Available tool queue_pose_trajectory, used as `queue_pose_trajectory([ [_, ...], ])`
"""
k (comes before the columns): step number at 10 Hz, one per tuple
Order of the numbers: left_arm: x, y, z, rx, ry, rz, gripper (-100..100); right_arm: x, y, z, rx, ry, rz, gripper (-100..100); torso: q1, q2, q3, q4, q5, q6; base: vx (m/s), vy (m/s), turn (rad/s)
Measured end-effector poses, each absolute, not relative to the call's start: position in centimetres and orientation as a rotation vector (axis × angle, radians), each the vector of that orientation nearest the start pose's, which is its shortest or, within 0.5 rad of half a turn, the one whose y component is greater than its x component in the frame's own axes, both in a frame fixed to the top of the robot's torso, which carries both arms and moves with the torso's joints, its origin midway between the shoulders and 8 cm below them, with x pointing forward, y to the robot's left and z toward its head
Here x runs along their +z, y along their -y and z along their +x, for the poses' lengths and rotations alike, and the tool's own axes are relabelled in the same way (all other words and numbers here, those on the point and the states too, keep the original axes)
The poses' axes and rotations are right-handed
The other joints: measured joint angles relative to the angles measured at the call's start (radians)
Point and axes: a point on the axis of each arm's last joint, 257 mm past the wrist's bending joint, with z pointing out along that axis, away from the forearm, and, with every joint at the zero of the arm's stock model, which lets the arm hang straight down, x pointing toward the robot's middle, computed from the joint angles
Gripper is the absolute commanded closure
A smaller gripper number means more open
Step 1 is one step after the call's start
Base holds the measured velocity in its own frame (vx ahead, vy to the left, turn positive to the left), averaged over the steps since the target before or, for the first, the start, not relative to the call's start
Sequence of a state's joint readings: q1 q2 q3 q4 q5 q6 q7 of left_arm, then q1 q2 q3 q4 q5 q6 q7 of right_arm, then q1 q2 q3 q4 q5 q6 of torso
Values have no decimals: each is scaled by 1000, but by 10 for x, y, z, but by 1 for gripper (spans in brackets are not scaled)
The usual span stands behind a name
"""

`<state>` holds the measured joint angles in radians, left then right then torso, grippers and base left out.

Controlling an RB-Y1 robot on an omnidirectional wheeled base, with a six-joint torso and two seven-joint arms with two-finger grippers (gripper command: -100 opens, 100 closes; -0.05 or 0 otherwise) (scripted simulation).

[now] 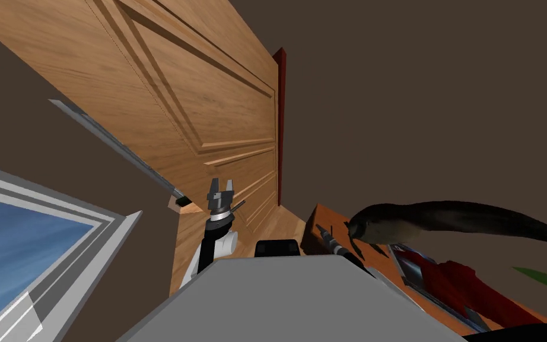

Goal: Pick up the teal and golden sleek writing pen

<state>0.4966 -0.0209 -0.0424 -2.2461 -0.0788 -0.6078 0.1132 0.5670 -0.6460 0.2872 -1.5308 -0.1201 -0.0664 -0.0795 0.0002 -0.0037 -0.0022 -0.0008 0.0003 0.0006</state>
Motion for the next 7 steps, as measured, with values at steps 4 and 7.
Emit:
queue_pose_trajectory([
  [4, 30, -254, 335, -1424, -565, -605, 0, -505, 396, 202, 521, -2078, 1355, -100, 0, 1, 0, 0, 0, 1, 47, -37, 279],
  [7, 30, -254, 335, -1424, -565, -605, 0, -536, 440, 146, 321, -2187, 1432, -100, -2, 0, 0, 0, 0, 0, 49, -59, 321],
])
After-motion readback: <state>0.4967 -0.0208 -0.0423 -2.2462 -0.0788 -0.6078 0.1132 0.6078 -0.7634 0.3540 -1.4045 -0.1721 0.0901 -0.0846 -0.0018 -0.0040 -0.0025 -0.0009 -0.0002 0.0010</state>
